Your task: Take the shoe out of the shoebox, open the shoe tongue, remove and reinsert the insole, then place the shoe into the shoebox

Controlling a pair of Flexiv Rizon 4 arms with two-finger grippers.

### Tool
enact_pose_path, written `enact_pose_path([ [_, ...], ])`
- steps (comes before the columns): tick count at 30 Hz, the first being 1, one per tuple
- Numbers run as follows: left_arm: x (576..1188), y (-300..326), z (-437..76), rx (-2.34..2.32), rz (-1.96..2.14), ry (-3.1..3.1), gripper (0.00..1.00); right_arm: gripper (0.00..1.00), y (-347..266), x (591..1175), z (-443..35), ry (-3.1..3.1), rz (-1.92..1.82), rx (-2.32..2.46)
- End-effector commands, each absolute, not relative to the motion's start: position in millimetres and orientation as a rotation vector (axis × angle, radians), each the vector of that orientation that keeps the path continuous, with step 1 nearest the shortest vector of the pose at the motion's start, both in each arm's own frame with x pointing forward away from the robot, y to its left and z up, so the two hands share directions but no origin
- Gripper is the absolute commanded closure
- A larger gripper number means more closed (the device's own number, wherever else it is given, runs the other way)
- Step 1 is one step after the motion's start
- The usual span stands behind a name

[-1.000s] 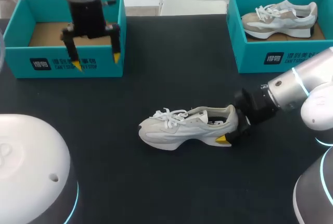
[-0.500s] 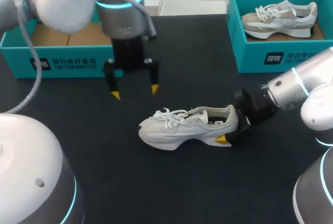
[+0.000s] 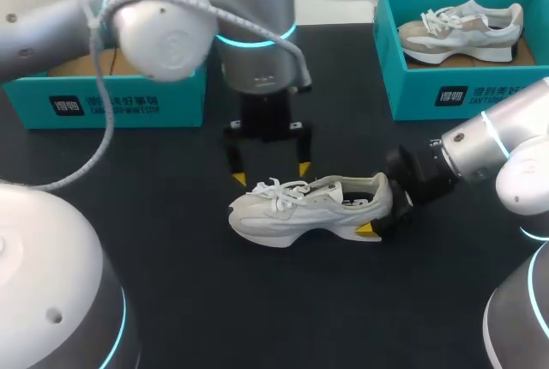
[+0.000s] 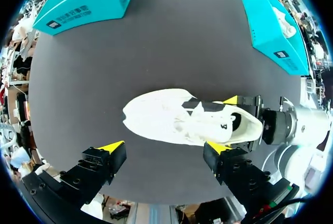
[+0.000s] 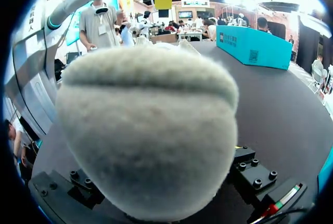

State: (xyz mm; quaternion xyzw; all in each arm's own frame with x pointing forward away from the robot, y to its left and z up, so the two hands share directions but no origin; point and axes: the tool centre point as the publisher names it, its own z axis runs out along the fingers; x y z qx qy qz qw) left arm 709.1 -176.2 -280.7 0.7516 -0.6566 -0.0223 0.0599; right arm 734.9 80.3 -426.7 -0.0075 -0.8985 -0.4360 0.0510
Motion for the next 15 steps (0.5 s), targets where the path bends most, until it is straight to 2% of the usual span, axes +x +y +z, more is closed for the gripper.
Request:
enact_pose_path([
  [1,713.9,-210.3,-285.3,2.264,-0.103,-2.031,0.00,1.00,85.9,739.2,-432.8,-2.738,-1.320,-0.026],
  [8,716.7,-257.2,-296.6,2.238,-0.121,-2.091,0.00,1.00,85.9,739.2,-432.8,-2.738,-1.320,-0.026],
  [15,717.4,-276.0,-310.0,2.240,-0.192,-2.121,0.00,1.00,85.9,739.2,-432.8,-2.738,-1.320,-0.026],
])
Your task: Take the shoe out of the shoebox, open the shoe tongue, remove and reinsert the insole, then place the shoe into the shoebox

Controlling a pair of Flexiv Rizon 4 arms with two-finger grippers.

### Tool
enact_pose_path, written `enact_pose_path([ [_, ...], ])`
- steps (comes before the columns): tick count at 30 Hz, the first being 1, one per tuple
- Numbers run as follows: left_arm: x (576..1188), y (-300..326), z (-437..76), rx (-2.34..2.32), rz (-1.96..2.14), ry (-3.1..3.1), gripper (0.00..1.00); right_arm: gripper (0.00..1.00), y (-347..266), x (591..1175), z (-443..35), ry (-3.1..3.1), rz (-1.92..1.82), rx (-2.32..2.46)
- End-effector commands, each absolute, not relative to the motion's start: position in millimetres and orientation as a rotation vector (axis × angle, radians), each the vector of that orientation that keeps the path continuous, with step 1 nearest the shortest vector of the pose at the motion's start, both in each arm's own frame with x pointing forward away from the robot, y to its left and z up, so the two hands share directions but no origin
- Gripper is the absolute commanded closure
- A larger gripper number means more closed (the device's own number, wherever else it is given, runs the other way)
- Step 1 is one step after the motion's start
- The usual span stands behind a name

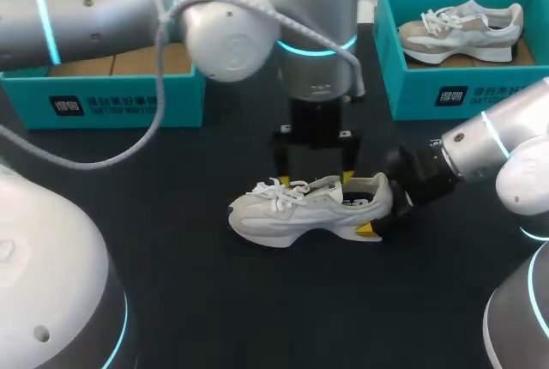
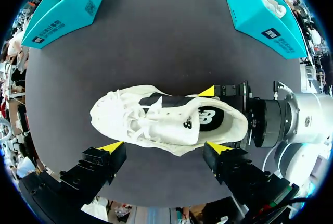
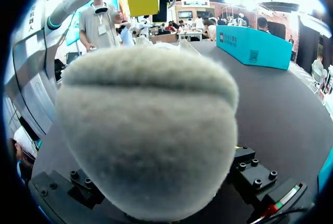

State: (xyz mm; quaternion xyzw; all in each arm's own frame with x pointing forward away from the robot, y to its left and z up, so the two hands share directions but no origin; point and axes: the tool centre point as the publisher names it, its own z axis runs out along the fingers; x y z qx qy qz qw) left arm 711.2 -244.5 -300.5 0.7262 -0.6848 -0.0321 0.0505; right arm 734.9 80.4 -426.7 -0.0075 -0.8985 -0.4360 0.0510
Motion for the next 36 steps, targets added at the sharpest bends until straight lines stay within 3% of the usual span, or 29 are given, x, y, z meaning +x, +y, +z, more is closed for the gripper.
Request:
enact_pose_path([
  [1,717.7,-276.7,-312.4,2.242,-0.197,-2.121,0.00,1.00,85.9,739.2,-432.8,-2.738,-1.320,-0.026],
  [24,728.7,-249.7,-358.9,2.403,-0.388,-2.101,0.00,1.00,85.9,739.2,-432.8,-2.738,-1.320,-0.026],
  [31,732.0,-236.9,-350.6,2.437,-0.380,-2.055,0.00,1.00,85.9,739.2,-432.8,-2.738,-1.320,-0.026],
  [33,731.3,-233.4,-346.1,2.439,-0.372,-2.050,0.32,1.00,85.9,739.2,-432.8,-2.738,-1.320,-0.026],
  [34,730.6,-231.6,-343.9,2.440,-0.369,-2.049,0.35,1.00,85.9,739.2,-432.8,-2.738,-1.320,-0.026],
  [35,729.9,-229.7,-341.8,2.441,-0.365,-2.048,0.47,1.00,85.9,739.2,-432.8,-2.738,-1.320,-0.026],
  [36,729.3,-228.2,-339.9,2.442,-0.359,-2.047,0.53,1.00,85.9,739.2,-432.8,-2.738,-1.320,-0.026],
])
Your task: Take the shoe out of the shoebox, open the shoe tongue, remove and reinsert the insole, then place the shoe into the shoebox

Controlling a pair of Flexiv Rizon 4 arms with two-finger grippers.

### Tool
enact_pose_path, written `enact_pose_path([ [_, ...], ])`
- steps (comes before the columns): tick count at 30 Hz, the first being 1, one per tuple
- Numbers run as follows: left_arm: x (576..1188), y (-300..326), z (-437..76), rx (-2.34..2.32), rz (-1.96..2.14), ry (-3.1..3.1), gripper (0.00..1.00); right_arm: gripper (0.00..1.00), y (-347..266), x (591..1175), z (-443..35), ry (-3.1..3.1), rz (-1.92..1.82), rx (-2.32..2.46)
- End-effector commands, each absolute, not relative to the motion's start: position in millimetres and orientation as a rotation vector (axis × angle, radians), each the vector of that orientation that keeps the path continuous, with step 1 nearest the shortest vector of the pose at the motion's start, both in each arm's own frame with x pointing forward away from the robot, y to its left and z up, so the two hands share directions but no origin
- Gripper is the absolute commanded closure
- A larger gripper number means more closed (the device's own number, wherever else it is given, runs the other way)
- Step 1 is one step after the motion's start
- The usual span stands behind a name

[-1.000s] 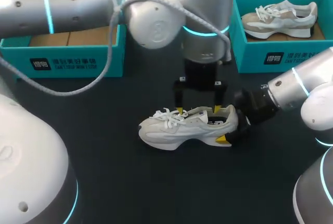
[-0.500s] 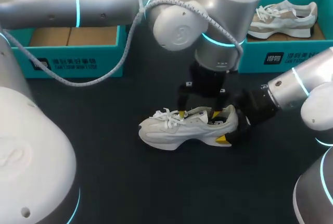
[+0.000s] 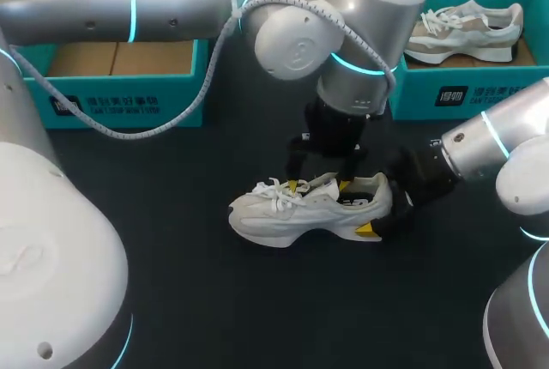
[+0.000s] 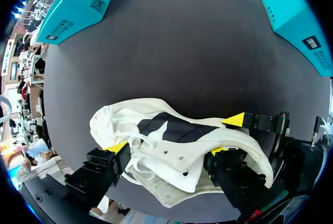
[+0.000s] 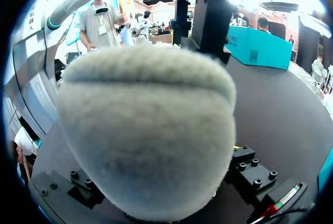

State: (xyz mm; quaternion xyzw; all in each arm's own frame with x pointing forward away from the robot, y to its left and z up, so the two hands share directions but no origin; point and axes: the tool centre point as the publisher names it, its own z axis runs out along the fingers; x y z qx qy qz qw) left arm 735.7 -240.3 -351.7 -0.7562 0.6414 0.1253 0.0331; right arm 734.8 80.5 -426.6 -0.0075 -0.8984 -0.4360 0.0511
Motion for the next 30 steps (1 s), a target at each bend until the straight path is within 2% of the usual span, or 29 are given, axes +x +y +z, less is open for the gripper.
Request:
enact_pose_path([
  [1,728.3,-226.3,-337.6,-2.344,0.340,1.965,0.54,1.00,85.9,739.2,-432.8,-2.738,-1.320,-0.026],
  [3,726.4,-223.7,-333.8,-2.345,0.328,1.971,0.55,1.00,85.9,739.2,-432.8,-2.738,-1.320,-0.026],
  [4,725.3,-222.4,-332.1,-2.347,0.325,1.973,0.58,1.00,85.9,739.2,-432.8,-2.738,-1.320,-0.026],
  [6,722.6,-220.3,-329.8,-2.348,0.320,1.978,0.75,1.00,85.9,739.2,-432.8,-2.738,-1.320,-0.026],
  [7,721.2,-219.4,-328.9,-2.348,0.317,1.980,0.95,1.00,85.9,739.2,-432.8,-2.738,-1.320,-0.026],
  [8,719.9,-218.7,-327.9,-2.347,0.315,1.984,1.00,1.00,85.9,739.2,-432.8,-2.738,-1.320,-0.026],
  [17,710.0,-211.0,-316.6,-2.349,0.305,2.032,1.00,1.00,85.9,739.2,-432.8,-2.738,-1.320,-0.026],
  [30,697.1,-160.9,-263.7,-2.348,0.198,2.180,1.00,1.00,85.9,739.2,-432.8,-2.738,-1.320,-0.026],
])
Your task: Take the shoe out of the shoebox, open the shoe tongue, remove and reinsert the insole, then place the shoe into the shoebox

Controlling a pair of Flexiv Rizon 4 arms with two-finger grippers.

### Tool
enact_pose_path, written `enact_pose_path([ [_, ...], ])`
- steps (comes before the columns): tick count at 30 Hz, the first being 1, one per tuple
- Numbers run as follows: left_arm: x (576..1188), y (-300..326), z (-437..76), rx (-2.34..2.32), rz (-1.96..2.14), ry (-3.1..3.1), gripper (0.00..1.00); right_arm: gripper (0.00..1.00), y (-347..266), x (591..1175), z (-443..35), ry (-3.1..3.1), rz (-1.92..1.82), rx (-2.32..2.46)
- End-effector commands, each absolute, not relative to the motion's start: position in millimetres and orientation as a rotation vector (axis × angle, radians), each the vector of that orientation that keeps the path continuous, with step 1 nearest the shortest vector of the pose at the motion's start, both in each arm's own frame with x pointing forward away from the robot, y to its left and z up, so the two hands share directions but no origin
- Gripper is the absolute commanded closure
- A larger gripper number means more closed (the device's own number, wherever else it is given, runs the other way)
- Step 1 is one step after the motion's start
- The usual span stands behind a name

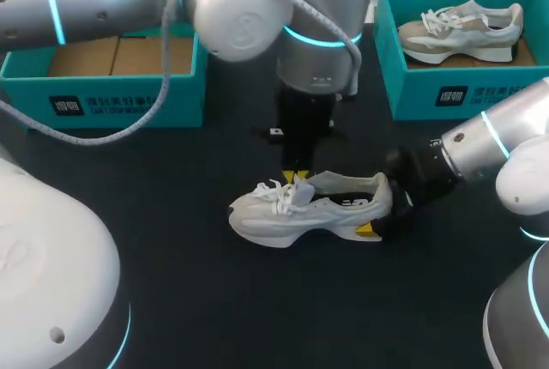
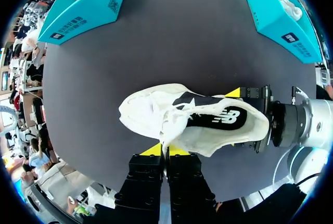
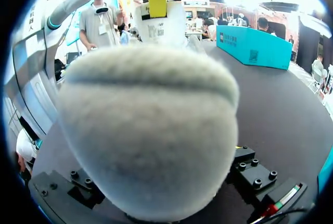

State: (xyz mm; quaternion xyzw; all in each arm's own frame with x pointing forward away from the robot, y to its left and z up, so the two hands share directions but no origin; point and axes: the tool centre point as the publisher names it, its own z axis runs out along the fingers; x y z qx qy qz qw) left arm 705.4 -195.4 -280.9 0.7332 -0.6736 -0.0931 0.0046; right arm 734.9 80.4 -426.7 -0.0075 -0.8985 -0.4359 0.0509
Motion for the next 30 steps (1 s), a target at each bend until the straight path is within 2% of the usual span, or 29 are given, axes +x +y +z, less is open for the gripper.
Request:
enact_pose_path([
  [1,697.4,-156.9,-262.6,2.269,-0.176,-2.087,1.00,1.00,85.9,739.2,-432.8,-2.738,-1.320,-0.026],
  [4,699.3,-145.2,-268.1,2.273,-0.179,-2.093,1.00,1.00,85.9,739.2,-432.8,-2.738,-1.320,-0.026],
  [19,700.5,-100.5,-359.0,2.376,-0.353,-2.099,1.00,1.00,85.9,739.2,-432.8,-2.738,-1.320,-0.026],
  [24,700.8,-93.7,-371.9,2.389,-0.363,-2.102,1.00,1.00,85.9,739.2,-432.8,-2.738,-1.320,-0.026],
  [25,700.2,-92.6,-373.6,2.384,-0.366,-2.106,0.97,1.00,85.9,739.2,-432.8,-2.738,-1.320,-0.026],
  [26,700.1,-91.5,-376.1,2.383,-0.378,-2.105,0.87,1.00,85.9,739.2,-432.8,-2.738,-1.320,-0.026],
  [28,699.4,-89.3,-379.6,2.378,-0.395,-2.105,0.94,1.00,85.9,739.2,-432.8,-2.738,-1.320,-0.026],
  [29,698.9,-87.2,-381.5,2.378,-0.404,-2.103,0.91,1.00,85.9,739.2,-432.8,-2.738,-1.320,-0.026],
  [30,698.9,-85.3,-382.8,2.375,-0.417,-2.095,0.82,1.00,85.9,739.2,-432.8,-2.738,-1.320,-0.026],
])
